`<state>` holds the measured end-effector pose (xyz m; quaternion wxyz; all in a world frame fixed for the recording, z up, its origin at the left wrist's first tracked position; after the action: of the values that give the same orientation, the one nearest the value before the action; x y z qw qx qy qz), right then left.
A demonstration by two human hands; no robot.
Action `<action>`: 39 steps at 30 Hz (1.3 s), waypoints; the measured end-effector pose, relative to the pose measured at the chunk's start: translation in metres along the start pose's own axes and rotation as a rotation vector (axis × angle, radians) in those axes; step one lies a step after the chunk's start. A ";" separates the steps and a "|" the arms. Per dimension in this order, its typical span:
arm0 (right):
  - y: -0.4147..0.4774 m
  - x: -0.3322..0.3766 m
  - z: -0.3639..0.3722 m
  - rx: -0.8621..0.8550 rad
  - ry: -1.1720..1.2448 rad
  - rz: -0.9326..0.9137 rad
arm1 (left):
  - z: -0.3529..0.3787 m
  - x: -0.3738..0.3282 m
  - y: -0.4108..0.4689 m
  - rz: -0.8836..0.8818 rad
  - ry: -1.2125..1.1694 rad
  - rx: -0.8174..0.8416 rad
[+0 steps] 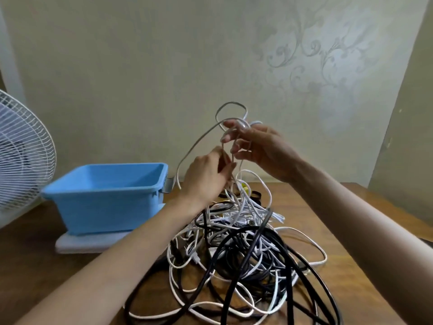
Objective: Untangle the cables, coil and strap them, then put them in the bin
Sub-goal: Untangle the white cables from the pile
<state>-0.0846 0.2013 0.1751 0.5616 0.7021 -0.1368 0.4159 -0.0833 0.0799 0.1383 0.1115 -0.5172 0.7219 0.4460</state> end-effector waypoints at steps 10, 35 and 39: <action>-0.057 -0.054 -0.015 0.196 -0.928 0.248 | -0.030 0.010 0.016 -0.149 -0.473 0.132; -0.019 -0.005 -0.040 -0.263 -0.508 0.039 | 0.001 0.007 0.017 0.204 -0.074 0.374; -0.003 0.004 -0.039 -0.386 -0.397 -0.006 | 0.019 0.019 0.012 0.183 0.054 0.525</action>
<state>-0.0969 0.2388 0.1765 0.6483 0.6504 -0.3187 0.2347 -0.1080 0.0825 0.1219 0.1817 -0.4147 0.8593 0.2381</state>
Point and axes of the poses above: each hand's wrist, its own y-axis towards the middle knuckle, its own z-axis out of the palm, x = y × z, the point moved 5 cm from there along y, towards the middle knuckle, and after that the axes turned 14 degrees about -z, right-handed, at the moved point
